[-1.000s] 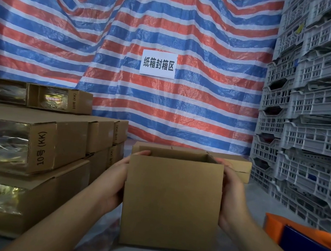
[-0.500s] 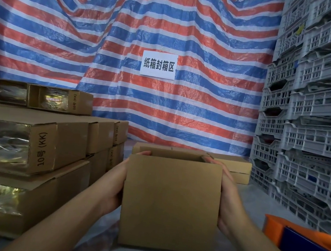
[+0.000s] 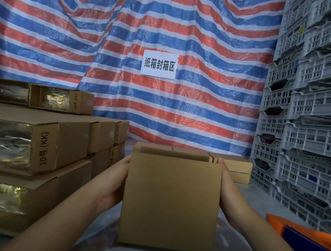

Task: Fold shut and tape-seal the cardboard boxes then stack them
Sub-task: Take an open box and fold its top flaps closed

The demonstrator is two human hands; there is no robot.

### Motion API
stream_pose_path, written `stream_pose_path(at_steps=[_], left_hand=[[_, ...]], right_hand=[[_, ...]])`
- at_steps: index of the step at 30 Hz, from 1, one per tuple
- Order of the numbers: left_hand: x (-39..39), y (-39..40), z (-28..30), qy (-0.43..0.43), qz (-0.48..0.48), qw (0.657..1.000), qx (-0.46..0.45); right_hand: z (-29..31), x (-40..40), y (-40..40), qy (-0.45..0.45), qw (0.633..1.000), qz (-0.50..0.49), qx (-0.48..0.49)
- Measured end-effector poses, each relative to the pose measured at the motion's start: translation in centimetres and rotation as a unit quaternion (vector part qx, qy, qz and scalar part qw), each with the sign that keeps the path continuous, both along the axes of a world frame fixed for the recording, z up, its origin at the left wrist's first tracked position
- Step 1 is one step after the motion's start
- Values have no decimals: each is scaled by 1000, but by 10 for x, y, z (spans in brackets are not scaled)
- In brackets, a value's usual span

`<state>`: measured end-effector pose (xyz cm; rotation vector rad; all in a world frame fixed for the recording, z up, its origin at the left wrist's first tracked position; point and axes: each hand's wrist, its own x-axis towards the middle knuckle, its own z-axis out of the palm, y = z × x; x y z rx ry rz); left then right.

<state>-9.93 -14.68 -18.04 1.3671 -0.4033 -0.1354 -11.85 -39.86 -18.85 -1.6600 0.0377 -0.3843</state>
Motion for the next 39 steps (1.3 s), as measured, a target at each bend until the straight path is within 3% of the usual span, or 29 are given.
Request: stream_pose_path(at_steps=[6, 8, 11, 15, 21, 32, 39], left_hand=[[3, 12, 3, -36, -9, 995, 93], [5, 17, 4, -43, -27, 995, 86], [13, 29, 6, -21, -143, 989, 43], [16, 34, 4, -61, -211, 974, 59], [14, 28, 3, -82, -113, 986, 92], [13, 20, 1, -84, -16, 987, 138], [15, 15, -4, -62, 48, 994, 75]], right_hand=[[8, -14, 0, -58, 991, -36, -119], [11, -17, -11, -39, 992, 41, -113], [15, -25, -28, -30, 968, 220, -113], [16, -30, -36, -39, 957, 247, -148], [17, -32, -25, -39, 965, 159, -206], [14, -26, -15, -58, 982, 94, -151], [12, -25, -12, -55, 987, 91, -117]])
